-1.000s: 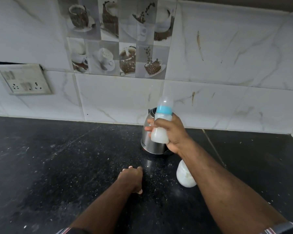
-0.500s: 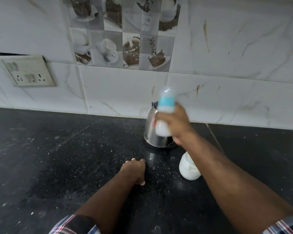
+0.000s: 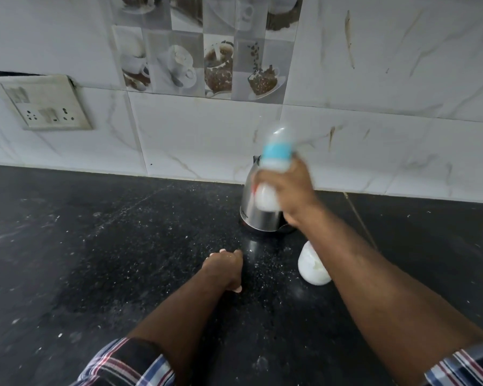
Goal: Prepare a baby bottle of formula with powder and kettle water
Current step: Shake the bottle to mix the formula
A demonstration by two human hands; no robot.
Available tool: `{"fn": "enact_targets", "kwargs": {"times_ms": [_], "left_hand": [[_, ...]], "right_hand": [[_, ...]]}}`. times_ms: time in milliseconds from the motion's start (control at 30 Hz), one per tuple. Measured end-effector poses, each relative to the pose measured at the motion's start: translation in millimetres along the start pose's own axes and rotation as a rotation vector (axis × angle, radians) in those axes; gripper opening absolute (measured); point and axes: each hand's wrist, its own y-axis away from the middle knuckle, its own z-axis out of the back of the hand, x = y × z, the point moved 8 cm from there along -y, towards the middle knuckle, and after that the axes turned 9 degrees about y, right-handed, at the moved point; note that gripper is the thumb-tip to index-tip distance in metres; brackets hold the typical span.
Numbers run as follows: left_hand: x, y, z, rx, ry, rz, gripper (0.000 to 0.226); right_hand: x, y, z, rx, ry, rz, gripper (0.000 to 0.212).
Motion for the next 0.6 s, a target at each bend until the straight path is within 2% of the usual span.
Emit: {"fn": "enact_targets", "kwargs": {"times_ms": [33,67,100,167,200,267,300,367,433,467,533,567,600], "left_hand": [[-0.4,0.0,0.3,-0.001,-0.003,0.000,0.087],[-0.7,-0.1,0.9,-0.001,-0.005,0.000,0.086],[-0.8,-0.5,1.3,0.001,-0.004,-0.002,0.086],[0.1,-0.4,0.5,0.010,0.004,-0.003,0.085],[0.8,0.2,0.3,0.012,0.006,-0.003,0.085],[0.4,0.5,0.1,0.011,0.003,-0.004,0.087],[0.0,0.4,0.3,0.012,0.003,-0.004,0.088],[-0.6,-0.6,1.2,0.011,0.004,-0.007,0.086],[-0.4,-0.3,0.8,0.017,0.006,-0.007,0.086],[0.1,0.1,0.8,0.019,0.004,-0.006,0.086],[-0.7,0.5,0.9,0.018,-0.006,-0.005,0.089],[-1.4,0.4,1.2,0.016,-0.011,-0.005,0.090],[-1.8,0.3,1.9,0.013,-0.011,-0.006,0.091]], "right_hand": [[-4.9,7.3,-8.6,0.071,0.062,-0.013,0.043],[-6.4,6.8,-9.2,0.065,0.019,-0.026,0.043],[-1.5,-0.5,-0.7,-0.003,-0.006,0.013,0.043],[6.9,-10.8,14.4,-0.119,-0.208,0.060,0.040],[8.1,-7.1,10.7,-0.095,-0.211,0.072,0.039],[-6.3,7.8,-8.6,0.055,0.023,-0.016,0.041],[-9.1,14.6,-13.2,0.086,0.059,-0.026,0.043],[-1.6,1.0,1.3,-0.031,-0.042,0.005,0.047],[9.4,-9.3,14.6,-0.128,-0.248,0.057,0.048],[8.8,-5.3,9.0,-0.089,-0.232,0.056,0.048],[-9.7,13.2,-11.8,0.073,0.008,-0.051,0.044],[-10.8,19.4,-17.1,0.113,0.033,-0.051,0.041],[-7.5,13.9,-13.9,0.076,-0.007,-0.043,0.040]]}}
